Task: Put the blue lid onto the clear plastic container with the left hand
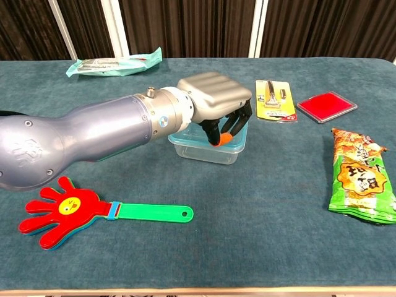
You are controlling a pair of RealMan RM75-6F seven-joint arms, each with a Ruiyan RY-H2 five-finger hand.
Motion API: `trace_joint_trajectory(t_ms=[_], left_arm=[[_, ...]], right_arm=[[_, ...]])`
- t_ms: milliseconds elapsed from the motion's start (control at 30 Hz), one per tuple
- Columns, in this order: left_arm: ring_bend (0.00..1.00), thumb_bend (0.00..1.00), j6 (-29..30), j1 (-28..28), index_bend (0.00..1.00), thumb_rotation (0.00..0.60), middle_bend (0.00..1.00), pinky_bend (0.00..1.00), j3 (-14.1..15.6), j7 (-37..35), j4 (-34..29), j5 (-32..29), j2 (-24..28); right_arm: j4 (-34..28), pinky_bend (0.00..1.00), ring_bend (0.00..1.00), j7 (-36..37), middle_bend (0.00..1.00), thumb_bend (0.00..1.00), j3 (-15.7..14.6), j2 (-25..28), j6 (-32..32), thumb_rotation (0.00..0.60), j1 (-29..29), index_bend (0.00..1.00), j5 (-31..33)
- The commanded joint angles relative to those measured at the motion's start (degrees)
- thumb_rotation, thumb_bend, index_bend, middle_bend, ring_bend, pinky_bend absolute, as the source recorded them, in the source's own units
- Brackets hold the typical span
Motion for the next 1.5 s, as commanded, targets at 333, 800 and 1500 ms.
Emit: trace_joint_trajectory(t_ms=[333,800,1500], left_arm=[[0.32,0.56,-0.7,-0.4,0.67,0.6,0.55,0.18,0.5,0.0,0.8,-0.3,-0.9],[0.32,0.56,-0.1,-0.4,0.67,0.6,0.54,0.18,2.1,1.5,4.0,1.7,-3.3],[0.31,0.56,-1.3,0.1,0.67,0.6,0.54,0.18,2.9,2.5,8.3,2.1,-5.1]], right_arm=[[0.3,0.0,0.0,0.2,0.01,0.34,-0.1,-0.1,0.1,0.6,-0.1,0.0,0.0],[0.4,0.0,0.0,0.5,0.01,0.34,-0.2,-0.2,0.2,0.6,-0.3,0.0,-0.3],[0.4,0.0,0.0,0.5,0.01,0.34,-0.1,-0.1,0.2,0.6,-0.2,0.0,-0.3]])
